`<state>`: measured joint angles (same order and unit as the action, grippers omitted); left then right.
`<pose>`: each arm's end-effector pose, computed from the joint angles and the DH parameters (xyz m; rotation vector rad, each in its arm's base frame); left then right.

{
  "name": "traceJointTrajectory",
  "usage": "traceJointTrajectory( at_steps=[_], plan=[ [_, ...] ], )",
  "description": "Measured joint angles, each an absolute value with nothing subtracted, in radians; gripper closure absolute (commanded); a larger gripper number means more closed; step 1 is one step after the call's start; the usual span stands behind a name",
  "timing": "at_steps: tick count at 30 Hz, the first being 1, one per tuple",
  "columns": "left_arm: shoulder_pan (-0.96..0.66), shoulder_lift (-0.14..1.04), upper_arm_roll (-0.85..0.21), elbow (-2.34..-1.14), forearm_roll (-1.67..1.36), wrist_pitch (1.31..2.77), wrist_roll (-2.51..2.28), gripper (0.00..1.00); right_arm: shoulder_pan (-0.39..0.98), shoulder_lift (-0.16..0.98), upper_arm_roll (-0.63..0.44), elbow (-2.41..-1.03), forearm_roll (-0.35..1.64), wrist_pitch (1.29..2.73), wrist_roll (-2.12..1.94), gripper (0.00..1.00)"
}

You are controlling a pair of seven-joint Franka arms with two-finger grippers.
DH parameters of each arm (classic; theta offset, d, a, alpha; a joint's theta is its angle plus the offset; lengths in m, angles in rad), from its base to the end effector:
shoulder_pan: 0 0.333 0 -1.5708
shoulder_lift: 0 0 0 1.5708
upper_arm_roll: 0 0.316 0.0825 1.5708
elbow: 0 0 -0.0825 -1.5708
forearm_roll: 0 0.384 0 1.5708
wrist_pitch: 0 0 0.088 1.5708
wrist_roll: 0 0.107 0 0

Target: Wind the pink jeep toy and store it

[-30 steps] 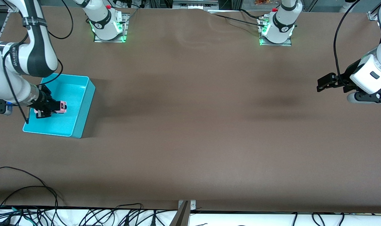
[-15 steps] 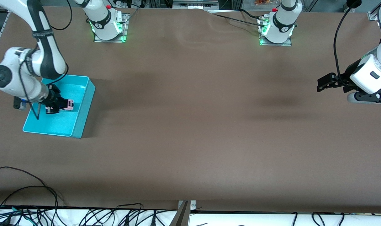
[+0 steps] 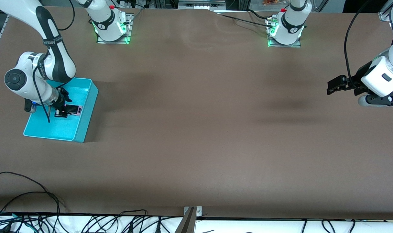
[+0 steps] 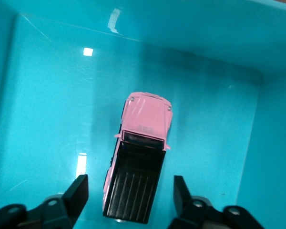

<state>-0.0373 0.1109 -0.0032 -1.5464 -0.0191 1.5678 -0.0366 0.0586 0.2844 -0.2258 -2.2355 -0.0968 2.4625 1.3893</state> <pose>0.5842 -0.0256 0.5725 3.1224 -0.0048 -0.1409 0.5332 -0.0909 0.2411 2.2316 -2.0221 0.0408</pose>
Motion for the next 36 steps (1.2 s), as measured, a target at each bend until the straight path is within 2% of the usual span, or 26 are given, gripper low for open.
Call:
traceJointTrajectory(
  at_steps=[8, 16, 23, 28, 36],
  plan=[
    [-0.037, 0.111, -0.003, -1.546, -0.019, 1.568, -0.037, 0.00, 0.062, 0.254, -0.224, -2.202, -0.097, 2.423, 1.388, 0.00],
    [-0.037, 0.111, -0.003, -1.546, -0.019, 1.568, -0.037, 0.00, 0.074, 0.207, -0.196, -2.002, -0.097, 2.098, 1.336, 0.00],
    [-0.037, 0.111, -0.003, -1.546, -0.019, 1.568, -0.037, 0.00, 0.078, 0.196, -0.168, -1.825, -0.088, 1.895, 1.168, 0.00],
    [-0.037, 0.111, -0.003, -1.546, -0.019, 1.568, -0.037, 0.00, 0.080, 0.195, -0.162, -1.705, -0.042, 1.785, 0.992, 0.00],
    [-0.037, 0.111, -0.003, -1.546, -0.019, 1.568, -0.037, 0.00, 0.077, 0.195, -0.163, -1.581, -0.003, 1.698, 0.716, 0.00]
  ],
)
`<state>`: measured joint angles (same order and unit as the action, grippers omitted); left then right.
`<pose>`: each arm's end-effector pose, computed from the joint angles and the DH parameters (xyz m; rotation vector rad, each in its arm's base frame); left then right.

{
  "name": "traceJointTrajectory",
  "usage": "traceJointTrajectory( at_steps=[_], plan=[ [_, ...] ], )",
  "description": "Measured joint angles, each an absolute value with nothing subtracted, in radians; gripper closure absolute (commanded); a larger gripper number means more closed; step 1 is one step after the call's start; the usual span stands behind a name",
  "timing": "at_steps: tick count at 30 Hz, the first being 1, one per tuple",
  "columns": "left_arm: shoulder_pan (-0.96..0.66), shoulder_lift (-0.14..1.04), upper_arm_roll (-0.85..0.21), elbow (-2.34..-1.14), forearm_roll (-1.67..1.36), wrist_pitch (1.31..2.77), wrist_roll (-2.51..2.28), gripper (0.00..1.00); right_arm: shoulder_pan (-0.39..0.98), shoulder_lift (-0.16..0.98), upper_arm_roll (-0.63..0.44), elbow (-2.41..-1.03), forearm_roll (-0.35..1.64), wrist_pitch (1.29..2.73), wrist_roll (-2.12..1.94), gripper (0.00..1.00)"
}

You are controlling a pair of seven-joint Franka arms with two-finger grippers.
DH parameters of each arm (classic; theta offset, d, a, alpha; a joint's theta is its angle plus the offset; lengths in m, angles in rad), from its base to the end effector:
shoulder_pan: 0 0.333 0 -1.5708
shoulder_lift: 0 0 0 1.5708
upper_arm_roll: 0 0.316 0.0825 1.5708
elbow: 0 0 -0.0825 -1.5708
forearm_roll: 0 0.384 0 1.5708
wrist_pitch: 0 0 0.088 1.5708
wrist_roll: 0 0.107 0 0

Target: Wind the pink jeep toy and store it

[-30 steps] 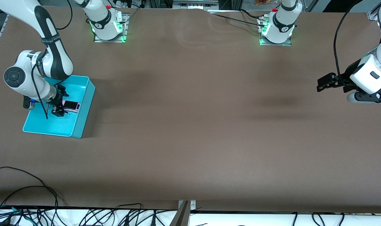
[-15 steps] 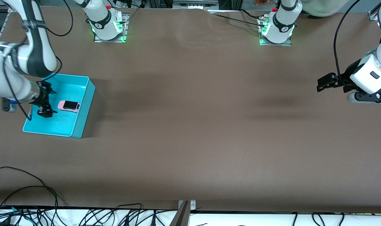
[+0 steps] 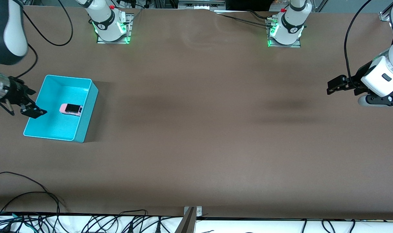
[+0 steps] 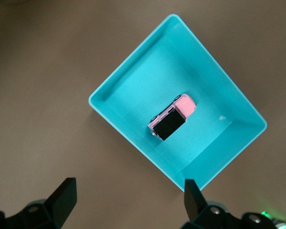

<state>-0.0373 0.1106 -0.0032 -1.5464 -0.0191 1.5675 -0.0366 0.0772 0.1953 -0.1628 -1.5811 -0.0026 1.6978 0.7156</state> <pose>0.5841 -0.0256 0.5727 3.1224 -0.0048 -0.1409 0.6122 -0.0451 0.5172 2.8413 -1.1995 -0.0952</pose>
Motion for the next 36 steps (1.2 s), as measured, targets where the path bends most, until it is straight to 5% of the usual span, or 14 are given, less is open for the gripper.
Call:
traceJointTrajectory(
  at_steps=[20, 36],
  plan=[
    [-0.037, 0.110, -0.003, -1.546, -0.019, 1.565, -0.037, 0.00, 0.076, 0.154, -0.166, -1.468, 0.011, 1.509, 0.111, 0.00],
    [-0.037, 0.110, -0.003, -1.546, -0.019, 1.564, -0.037, 0.00, 0.077, 0.005, -0.146, -1.642, 0.006, 1.570, 0.097, 0.00]
  ],
)
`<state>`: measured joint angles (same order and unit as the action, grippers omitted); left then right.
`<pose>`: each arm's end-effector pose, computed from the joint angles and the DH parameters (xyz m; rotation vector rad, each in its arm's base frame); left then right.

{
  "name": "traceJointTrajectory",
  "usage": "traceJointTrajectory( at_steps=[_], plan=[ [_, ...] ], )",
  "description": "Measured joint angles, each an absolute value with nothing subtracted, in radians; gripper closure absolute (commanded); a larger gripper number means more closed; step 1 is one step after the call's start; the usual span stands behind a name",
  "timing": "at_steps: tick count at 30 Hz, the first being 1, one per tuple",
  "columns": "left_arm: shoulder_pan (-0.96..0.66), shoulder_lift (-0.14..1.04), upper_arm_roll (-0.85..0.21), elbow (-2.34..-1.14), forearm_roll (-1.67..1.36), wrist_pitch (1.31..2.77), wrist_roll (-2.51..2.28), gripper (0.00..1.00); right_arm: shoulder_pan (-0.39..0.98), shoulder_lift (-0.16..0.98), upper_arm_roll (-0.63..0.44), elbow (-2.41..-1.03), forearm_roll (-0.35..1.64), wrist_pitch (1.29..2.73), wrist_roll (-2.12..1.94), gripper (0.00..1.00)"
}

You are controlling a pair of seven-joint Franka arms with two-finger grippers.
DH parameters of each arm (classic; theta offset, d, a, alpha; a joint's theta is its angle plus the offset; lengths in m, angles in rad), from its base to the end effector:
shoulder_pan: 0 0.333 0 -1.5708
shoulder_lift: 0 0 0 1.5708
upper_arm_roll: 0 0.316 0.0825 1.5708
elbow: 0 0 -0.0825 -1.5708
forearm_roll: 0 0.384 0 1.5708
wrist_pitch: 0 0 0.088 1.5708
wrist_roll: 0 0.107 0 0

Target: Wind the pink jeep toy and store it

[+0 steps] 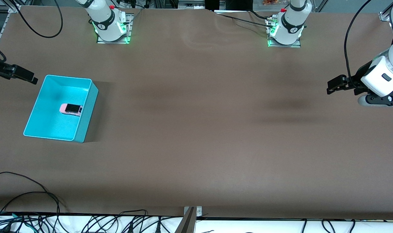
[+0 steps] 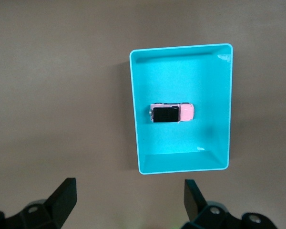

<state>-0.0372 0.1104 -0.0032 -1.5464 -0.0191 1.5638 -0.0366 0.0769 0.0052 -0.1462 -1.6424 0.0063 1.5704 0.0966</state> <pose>0.5836 -0.0256 0.5725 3.1223 -0.0047 -0.1464 0.5515 -0.0374 0.5879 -3.1239 0.2601 0.1211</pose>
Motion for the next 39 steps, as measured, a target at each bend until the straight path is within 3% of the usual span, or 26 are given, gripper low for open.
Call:
traceJointTrajectory(
  at_steps=[39],
  plan=[
    [-0.037, 0.110, -0.003, -1.546, -0.019, 1.564, -0.037, 0.00, 0.078, -0.020, -0.105, -1.672, -0.038, 1.597, 0.096, 0.00]
  ],
)
